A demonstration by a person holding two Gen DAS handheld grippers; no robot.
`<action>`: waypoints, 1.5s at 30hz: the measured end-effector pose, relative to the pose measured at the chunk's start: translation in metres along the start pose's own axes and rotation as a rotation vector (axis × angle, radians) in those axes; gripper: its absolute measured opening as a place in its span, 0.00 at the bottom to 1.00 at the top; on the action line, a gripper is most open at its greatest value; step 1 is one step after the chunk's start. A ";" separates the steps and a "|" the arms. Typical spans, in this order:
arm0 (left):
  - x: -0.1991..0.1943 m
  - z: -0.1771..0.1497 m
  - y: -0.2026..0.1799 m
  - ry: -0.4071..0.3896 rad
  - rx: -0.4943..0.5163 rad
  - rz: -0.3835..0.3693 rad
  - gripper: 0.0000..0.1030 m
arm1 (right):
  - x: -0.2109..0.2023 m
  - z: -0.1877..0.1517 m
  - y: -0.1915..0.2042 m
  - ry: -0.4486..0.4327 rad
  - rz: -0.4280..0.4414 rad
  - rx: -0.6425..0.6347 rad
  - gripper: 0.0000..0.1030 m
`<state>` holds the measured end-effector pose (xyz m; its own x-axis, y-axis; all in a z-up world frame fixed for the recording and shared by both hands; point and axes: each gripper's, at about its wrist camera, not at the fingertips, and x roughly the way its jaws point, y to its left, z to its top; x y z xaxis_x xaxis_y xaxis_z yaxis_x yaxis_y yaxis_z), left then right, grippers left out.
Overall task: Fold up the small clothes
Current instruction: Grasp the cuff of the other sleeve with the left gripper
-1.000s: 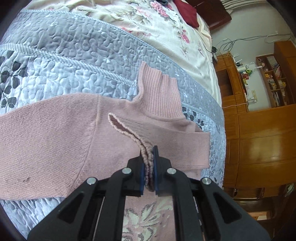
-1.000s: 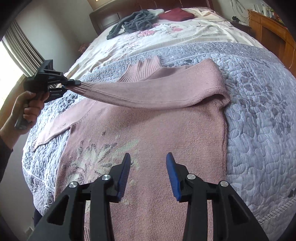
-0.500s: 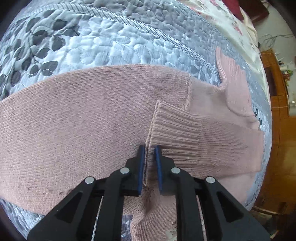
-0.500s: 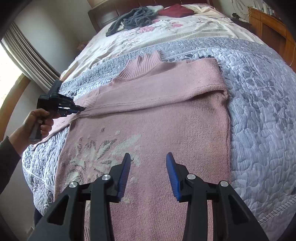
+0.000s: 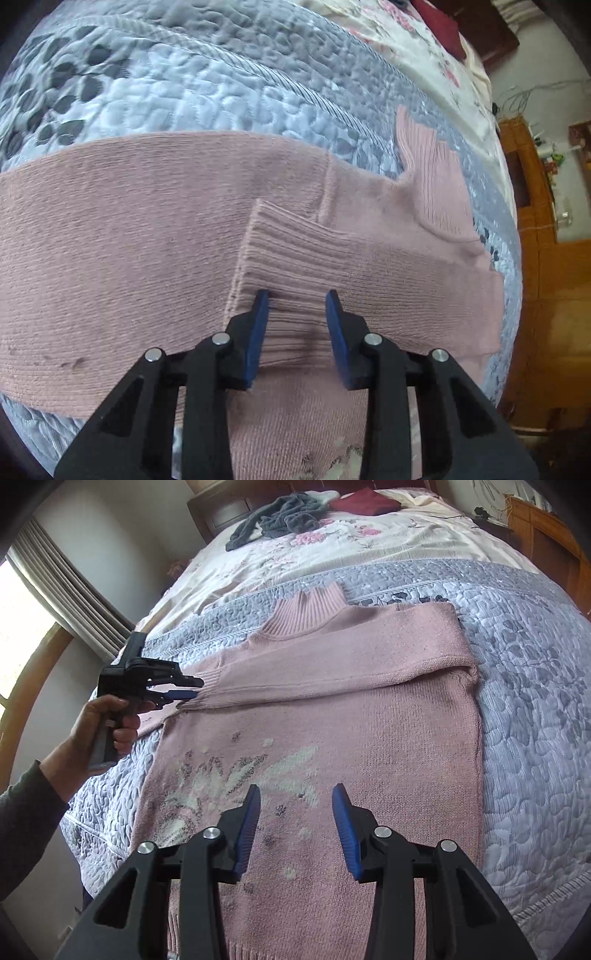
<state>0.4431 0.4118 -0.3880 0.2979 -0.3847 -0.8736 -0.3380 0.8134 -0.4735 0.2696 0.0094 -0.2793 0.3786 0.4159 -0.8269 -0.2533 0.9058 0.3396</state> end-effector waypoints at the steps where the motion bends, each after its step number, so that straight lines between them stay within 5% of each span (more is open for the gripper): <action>1: -0.012 -0.001 0.009 -0.023 -0.016 0.009 0.37 | -0.003 -0.001 0.002 -0.001 -0.003 -0.007 0.40; 2: -0.027 -0.001 0.020 -0.052 -0.036 0.020 0.48 | -0.005 -0.002 0.004 0.001 -0.005 -0.015 0.41; 8: -0.159 -0.029 0.135 -0.323 -0.204 0.001 0.65 | -0.016 -0.004 0.024 -0.011 -0.007 -0.062 0.45; 13: -0.265 -0.075 0.271 -0.512 -0.461 0.104 0.64 | -0.013 -0.005 0.060 0.004 0.036 -0.101 0.47; 17: -0.298 -0.101 0.356 -0.530 -0.663 0.090 0.62 | -0.009 -0.006 0.092 0.011 0.063 -0.141 0.47; 21: -0.278 -0.101 0.391 -0.456 -0.747 0.056 0.61 | -0.006 -0.007 0.117 0.024 0.074 -0.167 0.47; 26: -0.263 -0.090 0.396 -0.468 -0.736 0.048 0.65 | -0.011 -0.008 0.133 0.018 0.069 -0.188 0.47; 28: -0.262 -0.084 0.397 -0.458 -0.722 0.078 0.50 | -0.012 -0.008 0.134 0.019 0.064 -0.187 0.47; 30: -0.261 -0.081 0.400 -0.436 -0.716 0.067 0.10 | -0.013 -0.008 0.132 0.021 0.059 -0.185 0.47; 33: -0.276 -0.076 0.386 -0.477 -0.687 0.035 0.10 | -0.017 -0.008 0.130 0.019 0.056 -0.183 0.47; 39: -0.323 -0.042 0.264 -0.597 -0.388 -0.090 0.09 | -0.020 -0.006 0.121 0.013 0.057 -0.155 0.47; 45: -0.308 -0.012 0.110 -0.570 -0.056 -0.150 0.09 | -0.021 -0.002 0.103 0.018 0.066 -0.098 0.47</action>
<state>0.3033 0.6150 -0.1723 0.7737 -0.1859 -0.6056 -0.2972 0.7377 -0.6062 0.2340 0.0936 -0.2274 0.3425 0.4722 -0.8122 -0.3637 0.8637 0.3488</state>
